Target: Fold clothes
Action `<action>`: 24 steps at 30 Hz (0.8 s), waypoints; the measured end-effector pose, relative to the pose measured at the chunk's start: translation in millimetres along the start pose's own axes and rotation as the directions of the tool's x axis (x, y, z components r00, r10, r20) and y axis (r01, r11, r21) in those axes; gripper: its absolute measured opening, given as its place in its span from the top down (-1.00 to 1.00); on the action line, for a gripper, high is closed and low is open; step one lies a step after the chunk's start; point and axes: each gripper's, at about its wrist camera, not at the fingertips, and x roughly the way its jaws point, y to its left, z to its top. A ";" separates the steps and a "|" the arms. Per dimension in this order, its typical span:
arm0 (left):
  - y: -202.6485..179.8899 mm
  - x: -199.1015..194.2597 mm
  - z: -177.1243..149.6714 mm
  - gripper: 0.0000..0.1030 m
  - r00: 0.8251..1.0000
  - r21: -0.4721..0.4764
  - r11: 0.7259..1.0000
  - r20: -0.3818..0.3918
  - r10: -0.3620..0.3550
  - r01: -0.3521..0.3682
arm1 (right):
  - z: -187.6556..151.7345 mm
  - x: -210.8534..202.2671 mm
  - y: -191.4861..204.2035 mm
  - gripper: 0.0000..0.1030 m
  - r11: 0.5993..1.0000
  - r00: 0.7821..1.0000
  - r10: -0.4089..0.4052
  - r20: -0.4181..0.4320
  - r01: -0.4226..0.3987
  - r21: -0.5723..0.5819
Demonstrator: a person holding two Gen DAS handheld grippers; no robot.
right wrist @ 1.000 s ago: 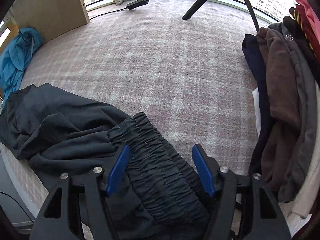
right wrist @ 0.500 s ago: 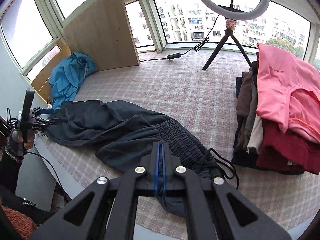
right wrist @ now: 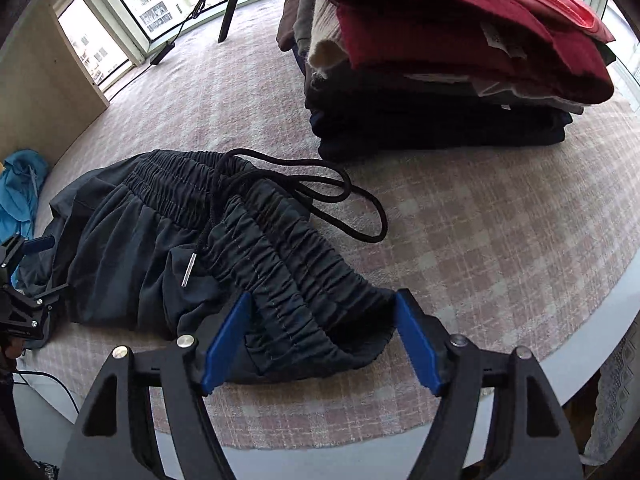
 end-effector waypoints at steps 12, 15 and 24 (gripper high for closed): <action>7.2 -67.6 -28.5 0.93 0.981 0.014 0.983 0.052 -0.186 0.185 | 37.8 -134.4 48.0 0.69 0.950 0.956 0.008 0.293 0.085 -0.301; -14.1 -85.8 -51.9 0.75 0.957 0.084 0.955 0.024 -0.289 0.286 | 28.3 -125.3 19.3 0.39 0.926 0.958 -0.198 0.210 0.253 -0.282; 49.8 -91.1 -84.2 0.45 0.984 -0.024 0.984 0.036 -0.175 0.176 | -3.6 -101.5 17.2 -0.16 1.000 0.999 -0.005 0.052 0.005 -0.004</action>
